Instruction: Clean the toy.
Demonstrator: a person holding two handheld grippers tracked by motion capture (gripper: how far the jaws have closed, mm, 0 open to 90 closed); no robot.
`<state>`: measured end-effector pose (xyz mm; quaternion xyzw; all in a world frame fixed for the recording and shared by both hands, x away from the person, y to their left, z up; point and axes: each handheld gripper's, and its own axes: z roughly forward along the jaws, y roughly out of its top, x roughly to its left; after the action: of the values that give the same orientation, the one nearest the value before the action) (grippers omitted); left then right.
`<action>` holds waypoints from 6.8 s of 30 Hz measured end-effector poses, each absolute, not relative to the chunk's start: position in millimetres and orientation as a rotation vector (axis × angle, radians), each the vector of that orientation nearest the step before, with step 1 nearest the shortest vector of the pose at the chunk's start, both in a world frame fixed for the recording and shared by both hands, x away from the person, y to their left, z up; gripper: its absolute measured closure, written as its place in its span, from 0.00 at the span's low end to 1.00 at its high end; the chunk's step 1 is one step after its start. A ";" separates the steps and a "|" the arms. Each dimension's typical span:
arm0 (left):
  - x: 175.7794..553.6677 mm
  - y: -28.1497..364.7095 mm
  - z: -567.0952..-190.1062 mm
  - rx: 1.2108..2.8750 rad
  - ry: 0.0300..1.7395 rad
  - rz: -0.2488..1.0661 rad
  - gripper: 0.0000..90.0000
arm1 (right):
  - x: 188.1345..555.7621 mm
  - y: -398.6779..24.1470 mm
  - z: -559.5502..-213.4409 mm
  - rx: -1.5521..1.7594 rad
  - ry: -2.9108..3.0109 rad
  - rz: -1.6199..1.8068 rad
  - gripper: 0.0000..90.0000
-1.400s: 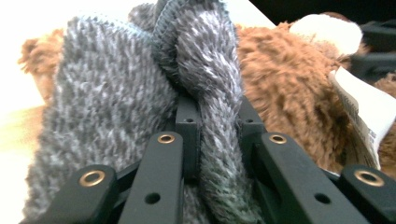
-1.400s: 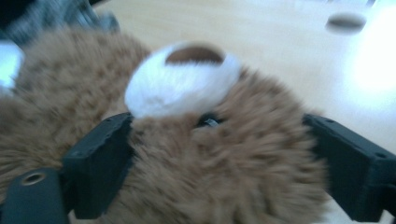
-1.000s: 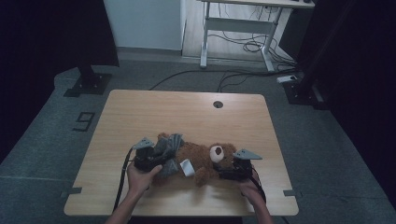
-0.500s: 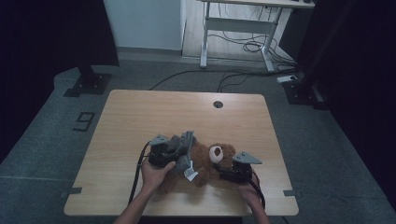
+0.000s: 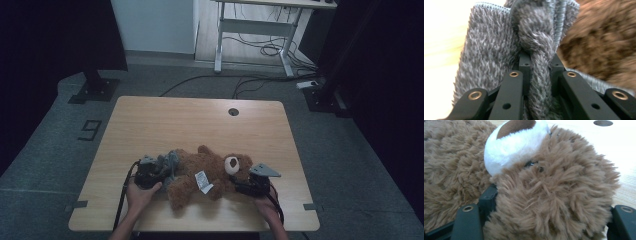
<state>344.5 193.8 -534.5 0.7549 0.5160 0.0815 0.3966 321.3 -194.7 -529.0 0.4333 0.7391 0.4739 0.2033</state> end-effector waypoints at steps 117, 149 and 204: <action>368.8 176.1 -521.9 1.834 1.250 0.089 0.85 | 339.8 -192.7 -539.0 1.184 2.008 1.326 0.28; 289.3 285.9 -531.3 1.867 1.376 0.327 0.78 | 335.8 -195.8 -536.3 1.227 2.027 1.331 0.10; 267.9 217.5 -521.8 1.929 1.103 0.407 0.28 | 261.5 -247.6 -549.3 1.235 2.028 1.387 0.13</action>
<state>267.9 217.5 -521.8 0.7722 0.4415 0.1628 0.4270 261.5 -247.6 -549.3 0.4406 0.7234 0.4947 0.1945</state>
